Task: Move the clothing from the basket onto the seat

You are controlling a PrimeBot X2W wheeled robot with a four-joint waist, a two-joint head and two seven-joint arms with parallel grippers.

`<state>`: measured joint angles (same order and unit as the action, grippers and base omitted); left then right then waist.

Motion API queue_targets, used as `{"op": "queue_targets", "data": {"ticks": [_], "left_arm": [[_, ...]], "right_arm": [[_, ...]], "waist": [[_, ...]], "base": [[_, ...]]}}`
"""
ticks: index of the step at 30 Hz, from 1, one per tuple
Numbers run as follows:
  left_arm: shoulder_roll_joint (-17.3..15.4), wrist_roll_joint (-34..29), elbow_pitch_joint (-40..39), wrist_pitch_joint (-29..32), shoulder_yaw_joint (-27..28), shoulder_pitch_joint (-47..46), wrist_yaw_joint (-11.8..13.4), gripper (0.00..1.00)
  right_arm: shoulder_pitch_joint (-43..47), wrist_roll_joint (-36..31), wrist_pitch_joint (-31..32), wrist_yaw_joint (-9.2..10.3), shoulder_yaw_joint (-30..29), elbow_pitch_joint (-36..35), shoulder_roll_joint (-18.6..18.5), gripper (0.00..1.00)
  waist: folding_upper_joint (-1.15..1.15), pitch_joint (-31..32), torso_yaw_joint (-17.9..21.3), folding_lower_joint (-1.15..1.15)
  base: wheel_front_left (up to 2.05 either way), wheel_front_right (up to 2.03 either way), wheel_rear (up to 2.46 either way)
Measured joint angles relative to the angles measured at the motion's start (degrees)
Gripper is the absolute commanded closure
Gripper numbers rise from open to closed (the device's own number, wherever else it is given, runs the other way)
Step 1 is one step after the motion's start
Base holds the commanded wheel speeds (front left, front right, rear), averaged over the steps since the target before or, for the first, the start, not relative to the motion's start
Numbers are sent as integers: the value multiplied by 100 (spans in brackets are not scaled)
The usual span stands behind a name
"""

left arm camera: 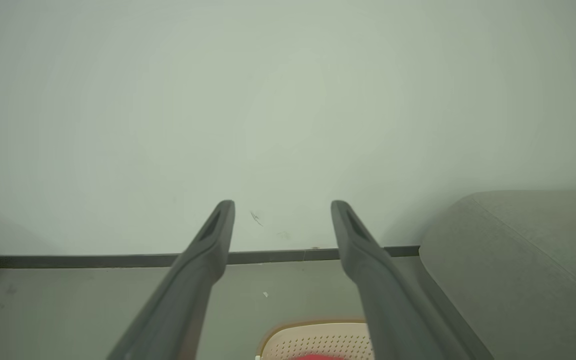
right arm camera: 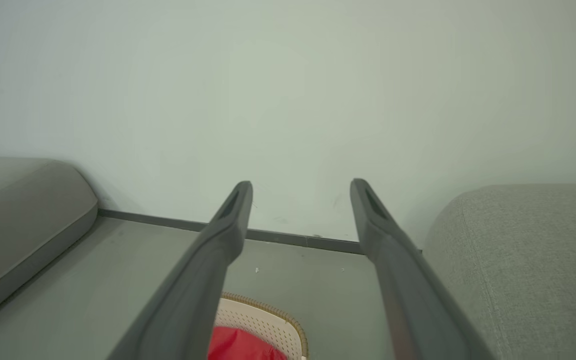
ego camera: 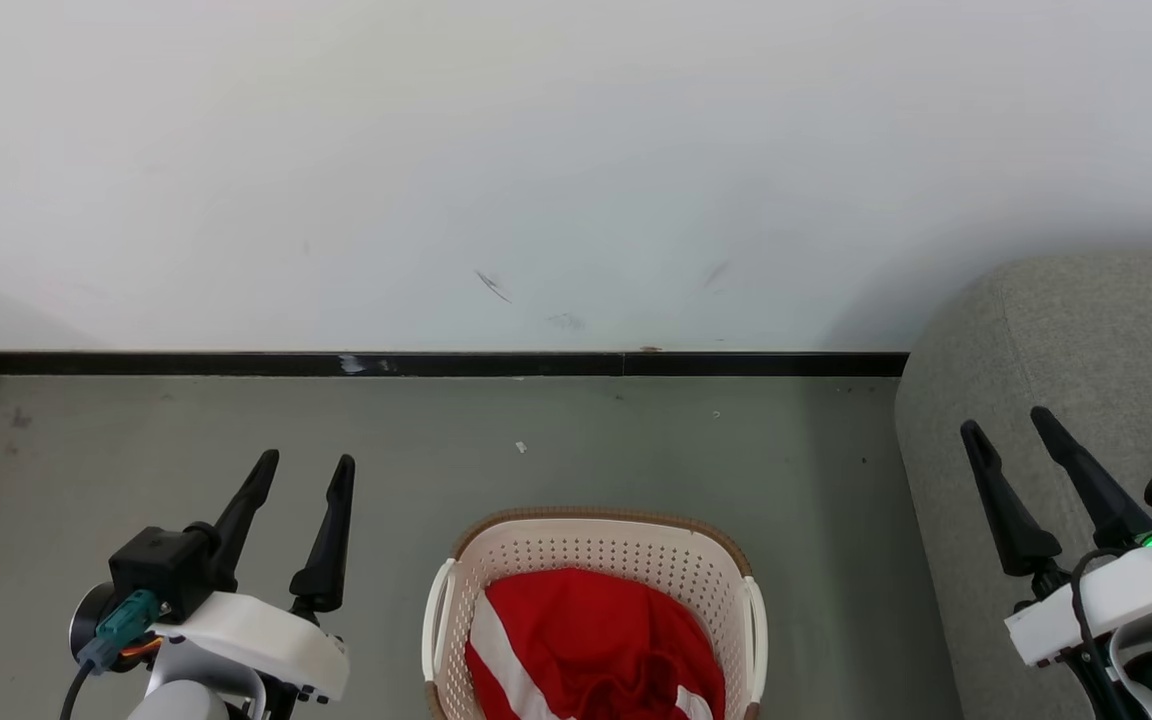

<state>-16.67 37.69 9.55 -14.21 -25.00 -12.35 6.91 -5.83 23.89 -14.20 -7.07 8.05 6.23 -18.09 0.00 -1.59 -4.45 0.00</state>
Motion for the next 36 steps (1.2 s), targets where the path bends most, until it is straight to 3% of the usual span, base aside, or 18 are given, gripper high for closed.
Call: {"op": "queue_targets", "data": {"ticks": [12, 36], "left_arm": [[38, -48, -35, 0, -45, 8, -10, 0], [193, -71, 81, 318, -479, -333, -292, 0]], "right_arm": [[33, -155, 0, 0, -136, -85, 25, 0], [214, -211, 0, 0, -490, -407, 122, 0]], "waist": [[0, -95, 34, 0], [0, -737, 195, 0]], "base": [[0, 0, 0], [0, 0, 0]]}}
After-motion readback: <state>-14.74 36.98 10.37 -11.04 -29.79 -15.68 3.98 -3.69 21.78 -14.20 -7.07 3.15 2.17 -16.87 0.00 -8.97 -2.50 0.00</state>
